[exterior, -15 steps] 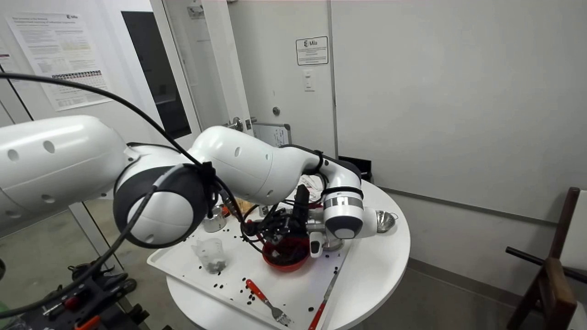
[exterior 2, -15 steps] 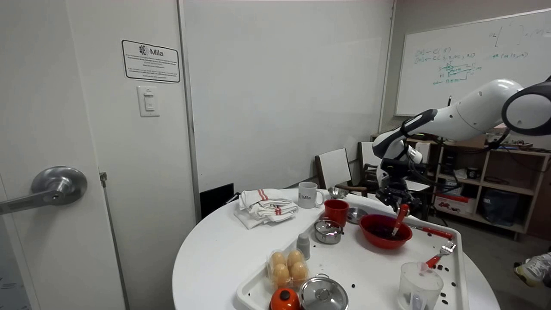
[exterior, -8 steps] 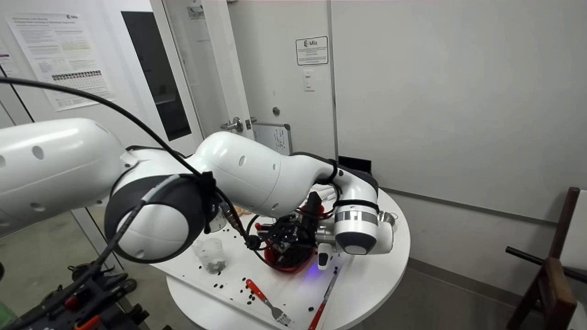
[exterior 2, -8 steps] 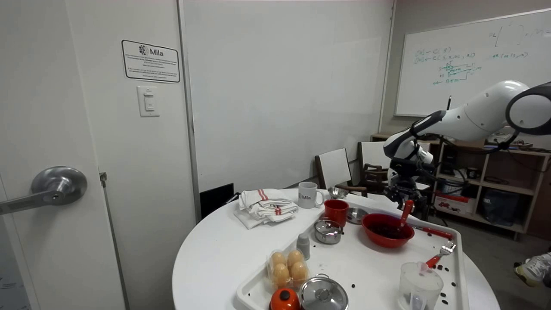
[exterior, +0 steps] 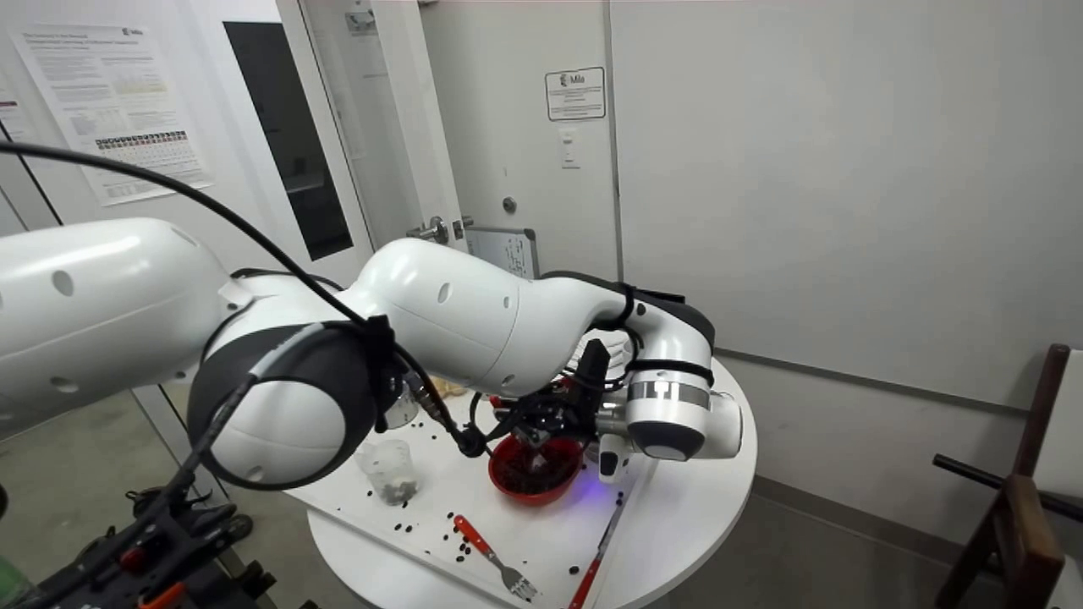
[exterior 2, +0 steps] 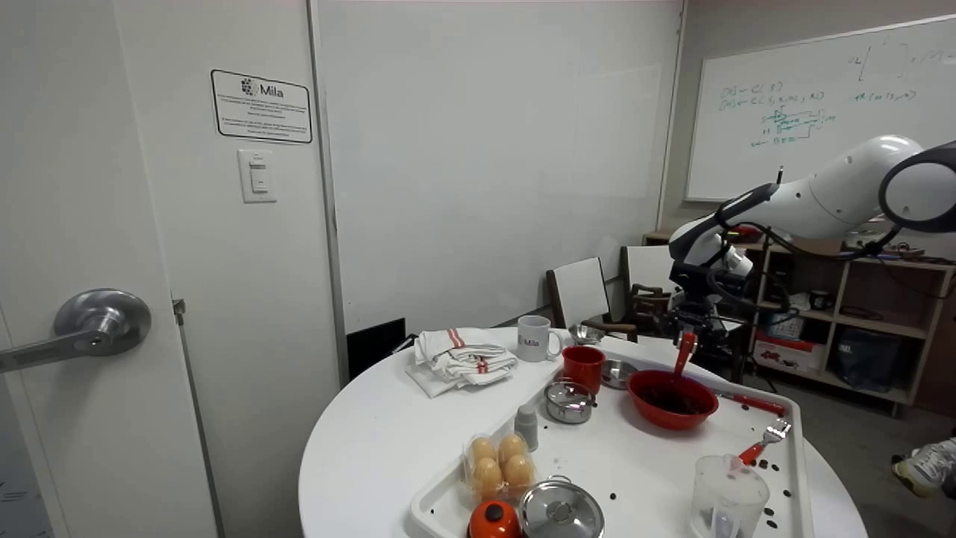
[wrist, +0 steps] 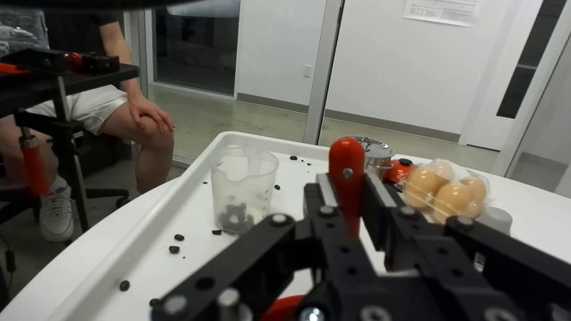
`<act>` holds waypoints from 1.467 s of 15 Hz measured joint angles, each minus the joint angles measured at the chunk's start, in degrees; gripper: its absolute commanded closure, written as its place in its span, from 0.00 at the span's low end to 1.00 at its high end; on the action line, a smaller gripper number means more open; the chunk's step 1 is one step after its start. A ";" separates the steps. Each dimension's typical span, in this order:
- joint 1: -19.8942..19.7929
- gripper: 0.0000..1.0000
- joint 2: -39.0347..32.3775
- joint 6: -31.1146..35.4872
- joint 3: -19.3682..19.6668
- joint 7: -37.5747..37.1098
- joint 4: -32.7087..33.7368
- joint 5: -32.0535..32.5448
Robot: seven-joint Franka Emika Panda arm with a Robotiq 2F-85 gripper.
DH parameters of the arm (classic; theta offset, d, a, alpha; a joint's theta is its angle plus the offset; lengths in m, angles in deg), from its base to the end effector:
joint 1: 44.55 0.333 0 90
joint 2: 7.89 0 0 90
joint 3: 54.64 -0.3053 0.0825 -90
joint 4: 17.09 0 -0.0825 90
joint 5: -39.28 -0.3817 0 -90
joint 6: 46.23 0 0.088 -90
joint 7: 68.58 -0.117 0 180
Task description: Pick the spoon and mix the contents of the bowl
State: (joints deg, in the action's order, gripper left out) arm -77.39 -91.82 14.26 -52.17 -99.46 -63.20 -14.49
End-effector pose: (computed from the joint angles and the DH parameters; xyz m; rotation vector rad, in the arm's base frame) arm 0.5735 -0.2501 0.0183 -1.4915 1.0847 1.2374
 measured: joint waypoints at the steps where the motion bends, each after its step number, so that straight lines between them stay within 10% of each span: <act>1: 0.30 0.93 0.02 0.22 -0.09 -0.28 0.54 -0.03; 14: 9.18 0.93 -0.08 -1.53 -0.32 1.78 2.95 7.32; 22: 5.45 0.93 -0.29 -2.91 0.11 6.24 -0.28 10.63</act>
State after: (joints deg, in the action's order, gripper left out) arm -71.95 -92.11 11.34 -52.07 -93.23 -63.48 -3.86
